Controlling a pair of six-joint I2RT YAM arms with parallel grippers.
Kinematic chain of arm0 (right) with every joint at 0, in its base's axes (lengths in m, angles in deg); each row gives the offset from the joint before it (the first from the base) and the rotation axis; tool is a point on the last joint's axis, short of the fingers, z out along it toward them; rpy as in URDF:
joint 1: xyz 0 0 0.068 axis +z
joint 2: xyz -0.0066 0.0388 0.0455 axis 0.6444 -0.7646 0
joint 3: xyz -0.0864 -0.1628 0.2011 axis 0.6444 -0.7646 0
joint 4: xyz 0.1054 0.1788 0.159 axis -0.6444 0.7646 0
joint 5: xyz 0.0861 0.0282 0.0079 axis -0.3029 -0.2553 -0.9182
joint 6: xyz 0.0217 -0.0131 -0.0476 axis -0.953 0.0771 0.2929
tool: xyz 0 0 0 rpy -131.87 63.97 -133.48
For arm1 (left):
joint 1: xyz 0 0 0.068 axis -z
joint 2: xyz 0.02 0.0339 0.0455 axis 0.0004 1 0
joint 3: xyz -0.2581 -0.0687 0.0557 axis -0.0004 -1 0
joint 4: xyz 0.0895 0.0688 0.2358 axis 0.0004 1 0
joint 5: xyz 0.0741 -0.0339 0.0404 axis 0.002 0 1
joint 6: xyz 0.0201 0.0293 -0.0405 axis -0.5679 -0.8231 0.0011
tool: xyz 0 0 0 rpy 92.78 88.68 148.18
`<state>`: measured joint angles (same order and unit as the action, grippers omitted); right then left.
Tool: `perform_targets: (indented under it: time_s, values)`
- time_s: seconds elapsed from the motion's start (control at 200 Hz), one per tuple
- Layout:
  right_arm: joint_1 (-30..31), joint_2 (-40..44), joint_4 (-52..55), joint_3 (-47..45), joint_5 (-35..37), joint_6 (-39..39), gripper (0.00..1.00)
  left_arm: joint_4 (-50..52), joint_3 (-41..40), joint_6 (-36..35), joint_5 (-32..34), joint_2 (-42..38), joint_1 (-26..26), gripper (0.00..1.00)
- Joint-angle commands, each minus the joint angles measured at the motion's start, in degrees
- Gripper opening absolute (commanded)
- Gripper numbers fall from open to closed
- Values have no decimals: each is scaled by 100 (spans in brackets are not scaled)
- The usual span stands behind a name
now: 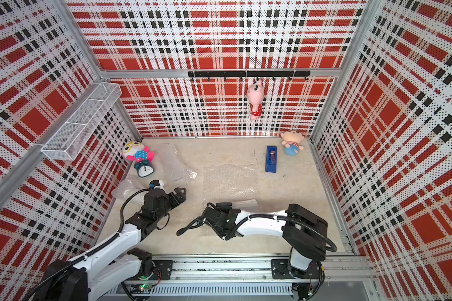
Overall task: Wrap vases in bubble wrap
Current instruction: Place the vase in bubble wrap.
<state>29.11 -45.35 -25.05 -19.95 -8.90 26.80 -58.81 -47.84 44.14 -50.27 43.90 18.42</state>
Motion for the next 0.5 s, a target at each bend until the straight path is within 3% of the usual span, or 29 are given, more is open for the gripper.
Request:
perform_targets:
  time_s: [0.0, 0.316, 0.496]
  values:
    - [38, -112, -221, 142, 144, -10, 74, 63, 5, -134, -73, -70, -74, 98]
    - [40, 229, -409, 50, 88, 54, 98, 50, 40, -185, -209, 20, -86, 98]
    - [43, 692, -391, -193, -113, -76, 100, 28, 131, -258, -325, 249, 23, 99]
